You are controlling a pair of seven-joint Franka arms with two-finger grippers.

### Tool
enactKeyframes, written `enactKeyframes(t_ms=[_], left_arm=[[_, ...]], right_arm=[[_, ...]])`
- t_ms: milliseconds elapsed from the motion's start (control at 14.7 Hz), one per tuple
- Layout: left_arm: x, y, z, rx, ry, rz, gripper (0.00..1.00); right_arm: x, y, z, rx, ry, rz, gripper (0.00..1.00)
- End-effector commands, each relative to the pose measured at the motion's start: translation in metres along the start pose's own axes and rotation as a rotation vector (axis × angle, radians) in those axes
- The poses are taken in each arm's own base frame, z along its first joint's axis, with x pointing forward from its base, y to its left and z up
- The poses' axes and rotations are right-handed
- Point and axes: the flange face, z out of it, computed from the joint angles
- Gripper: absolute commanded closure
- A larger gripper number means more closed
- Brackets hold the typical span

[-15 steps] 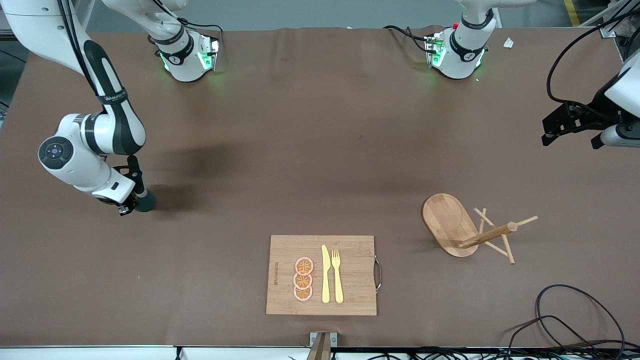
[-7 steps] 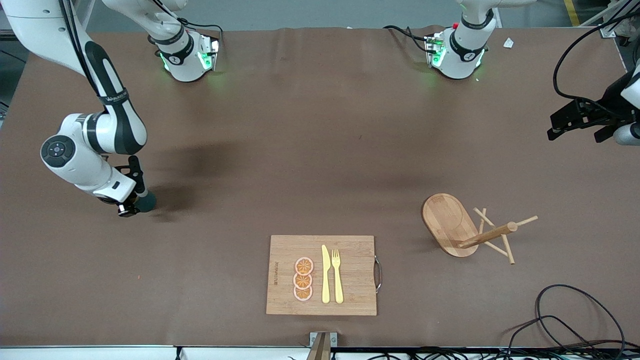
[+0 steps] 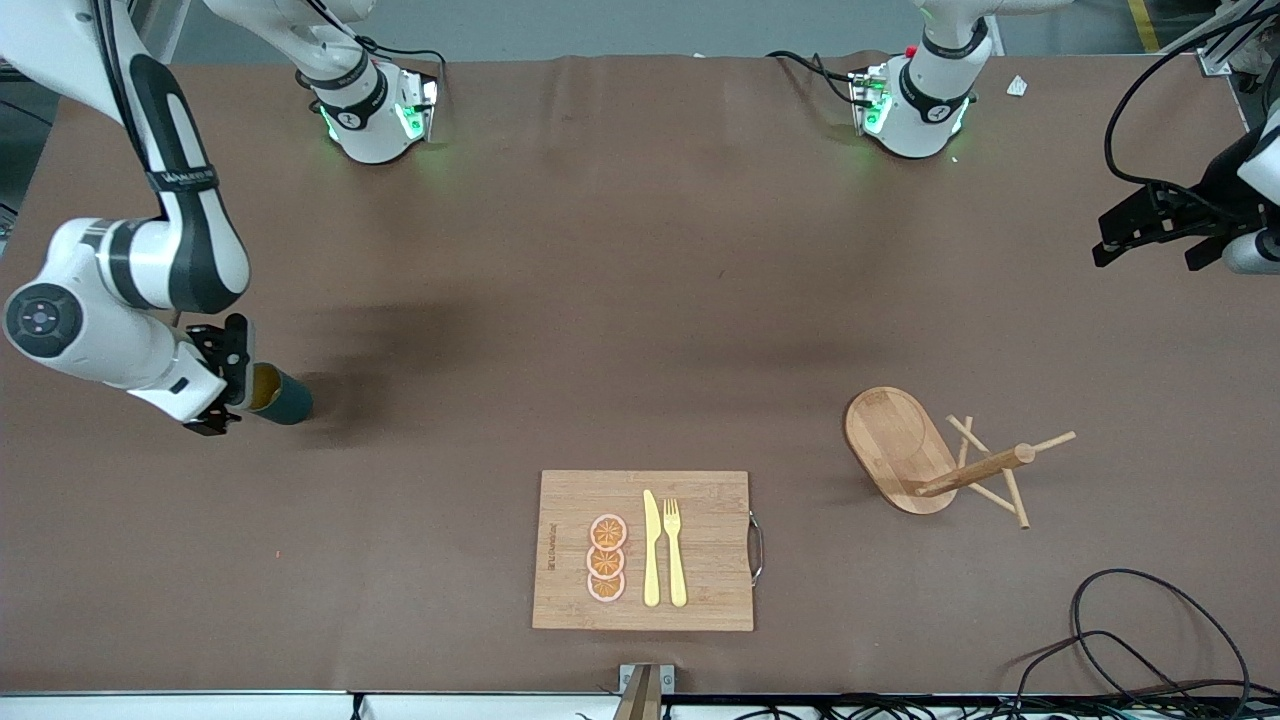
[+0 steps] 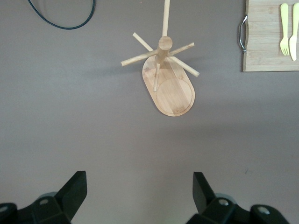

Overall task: Transfer cup from left to right arm and place
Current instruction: 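Lower the mug onto the table and open the right gripper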

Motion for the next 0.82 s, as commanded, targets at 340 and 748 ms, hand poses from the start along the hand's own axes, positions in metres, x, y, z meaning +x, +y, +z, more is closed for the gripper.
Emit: enactKeyframes(t_ms=[340,748], left_arm=[[-0.004,0.000,-0.005,-0.006,0.029,0.006,0.00],[0.002,0.001,-0.005,-0.008,0.061,0.007,0.00]], right_arm=[[-0.012,-0.014,-0.073,0.037,0.080,0.562,0.00],[-0.028,-0.022,-0.120,0.046,0.096,0.849,0.00]])
